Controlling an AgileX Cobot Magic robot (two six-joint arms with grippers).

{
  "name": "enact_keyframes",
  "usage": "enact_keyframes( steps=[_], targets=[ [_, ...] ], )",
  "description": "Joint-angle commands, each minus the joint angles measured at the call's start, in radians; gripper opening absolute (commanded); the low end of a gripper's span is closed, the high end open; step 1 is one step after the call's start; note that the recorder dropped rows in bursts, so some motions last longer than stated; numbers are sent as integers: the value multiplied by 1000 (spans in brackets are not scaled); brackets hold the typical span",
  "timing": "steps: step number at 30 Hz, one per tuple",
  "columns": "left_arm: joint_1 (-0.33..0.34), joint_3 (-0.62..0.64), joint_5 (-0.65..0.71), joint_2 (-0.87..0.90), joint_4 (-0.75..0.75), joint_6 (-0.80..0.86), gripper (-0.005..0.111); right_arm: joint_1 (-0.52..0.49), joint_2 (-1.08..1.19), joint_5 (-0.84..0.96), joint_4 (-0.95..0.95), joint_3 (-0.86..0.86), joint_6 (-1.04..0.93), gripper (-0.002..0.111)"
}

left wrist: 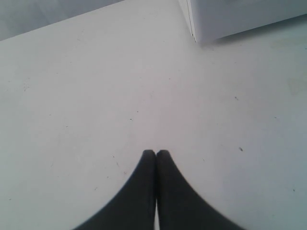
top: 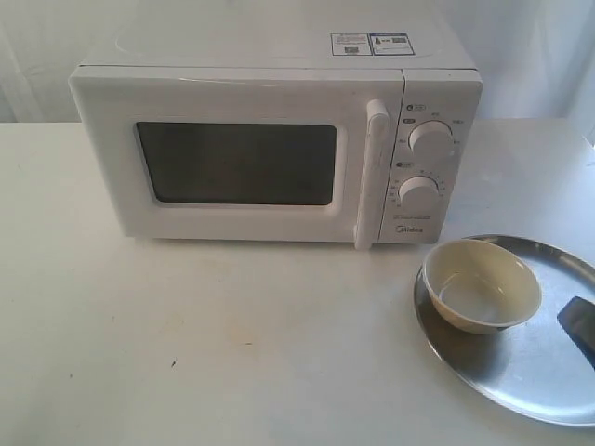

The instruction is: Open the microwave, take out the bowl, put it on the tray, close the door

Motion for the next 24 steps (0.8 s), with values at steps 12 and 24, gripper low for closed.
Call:
enact_keyframes(
  steps=[12, 24],
  targets=[
    [-4, 2, -1, -3, -4, -3, 0, -69, -195, 358, -140, 8, -732, 0],
    [-4, 2, -1, -3, -4, -3, 0, -251, -195, 358, -179, 8, -508, 0]
  ],
)
